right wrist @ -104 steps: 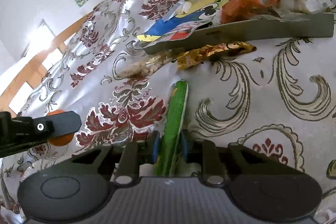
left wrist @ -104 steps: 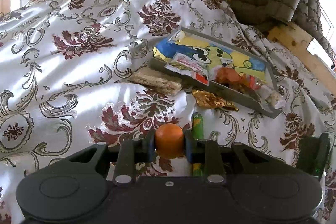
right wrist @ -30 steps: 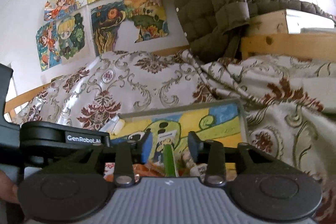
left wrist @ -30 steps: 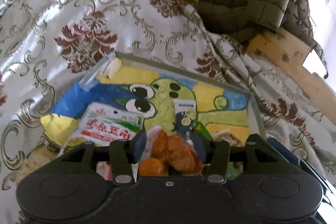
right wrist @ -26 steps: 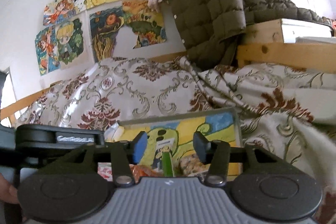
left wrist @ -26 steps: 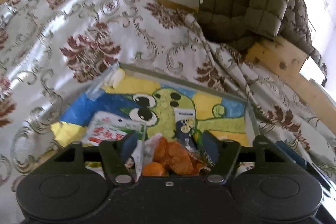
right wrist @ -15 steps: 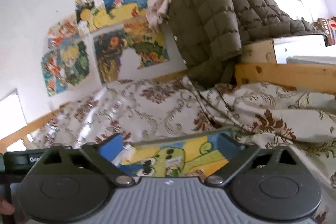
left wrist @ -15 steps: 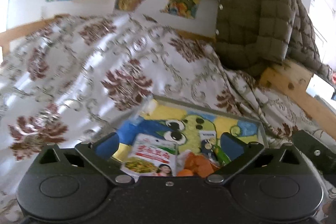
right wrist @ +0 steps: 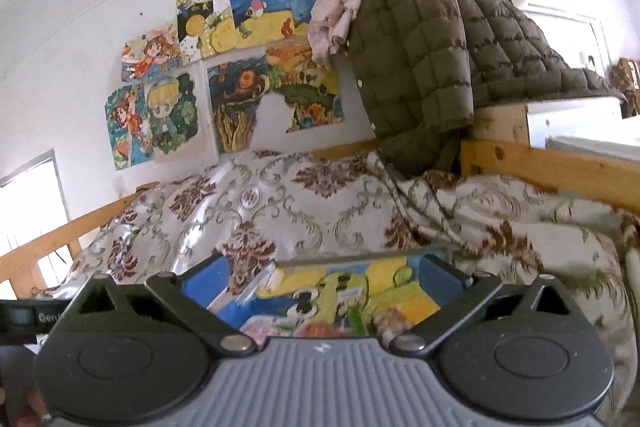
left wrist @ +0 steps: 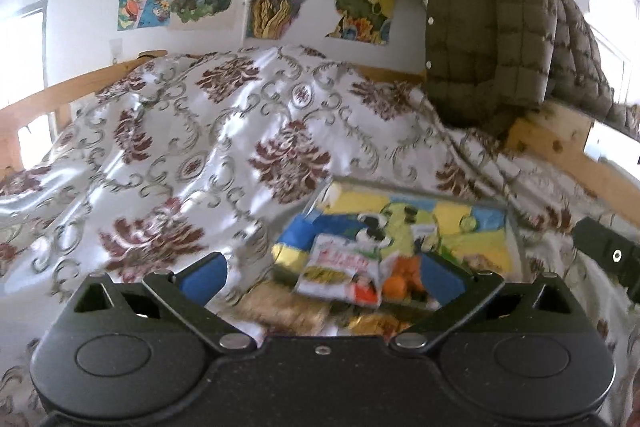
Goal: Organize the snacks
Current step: 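Withdraw both open tools from the tray toward the rice cake and gold wrapper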
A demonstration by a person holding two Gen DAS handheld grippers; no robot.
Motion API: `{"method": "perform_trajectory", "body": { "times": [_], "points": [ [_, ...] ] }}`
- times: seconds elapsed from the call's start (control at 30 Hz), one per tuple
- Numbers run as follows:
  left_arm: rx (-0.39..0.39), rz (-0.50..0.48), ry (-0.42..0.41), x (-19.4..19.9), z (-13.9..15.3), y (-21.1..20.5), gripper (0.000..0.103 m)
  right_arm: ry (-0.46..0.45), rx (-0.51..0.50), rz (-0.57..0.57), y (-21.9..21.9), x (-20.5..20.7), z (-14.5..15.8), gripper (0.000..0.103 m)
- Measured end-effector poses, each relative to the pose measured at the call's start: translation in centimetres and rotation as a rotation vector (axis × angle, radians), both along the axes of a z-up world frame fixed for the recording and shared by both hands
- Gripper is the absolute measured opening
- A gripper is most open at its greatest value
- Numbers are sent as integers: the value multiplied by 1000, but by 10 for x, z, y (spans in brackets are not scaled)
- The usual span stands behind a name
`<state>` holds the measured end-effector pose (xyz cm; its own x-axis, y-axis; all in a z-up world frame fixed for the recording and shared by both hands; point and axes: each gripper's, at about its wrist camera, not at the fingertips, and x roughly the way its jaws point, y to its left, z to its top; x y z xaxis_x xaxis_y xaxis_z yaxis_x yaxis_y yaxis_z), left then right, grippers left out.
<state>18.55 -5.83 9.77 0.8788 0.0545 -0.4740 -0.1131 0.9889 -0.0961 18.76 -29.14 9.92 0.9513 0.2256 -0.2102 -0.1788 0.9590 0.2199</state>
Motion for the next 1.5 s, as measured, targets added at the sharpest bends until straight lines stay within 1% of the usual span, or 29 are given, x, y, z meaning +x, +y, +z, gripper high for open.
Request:
{"method": "perform_trajectory", "body": {
  "times": [0.07, 0.23, 0.37, 0.5, 0.67, 0.83, 1.07, 1.27, 1.5],
  "points": [
    [10, 0, 10, -13, -6, 2, 102, 28, 1, 0, 2, -9, -5, 103],
    [17, 25, 43, -41, -23, 5, 102, 79, -46, 8, 11, -25, -18, 103],
    [16, 55, 41, -60, -30, 11, 102, 107, -58, 22, 14, -39, -29, 103],
    [10, 81, 64, -71, -38, 16, 102, 162, -86, 20, 16, -47, -43, 103],
    [25, 104, 79, -79, -46, 22, 102, 231, -81, 7, 16, -50, -55, 103],
    [44, 119, 102, -83, -55, 27, 102, 272, -92, 11, 17, -47, -62, 103],
    [68, 143, 133, -80, -63, 32, 102, 368, -131, 35, 25, -35, -78, 103],
    [64, 153, 147, -73, -70, 35, 102, 386, -151, 55, 31, -33, -84, 103],
    [81, 142, 163, -65, -78, 34, 102, 396, -154, 70, 36, -29, -89, 103]
  ]
}}
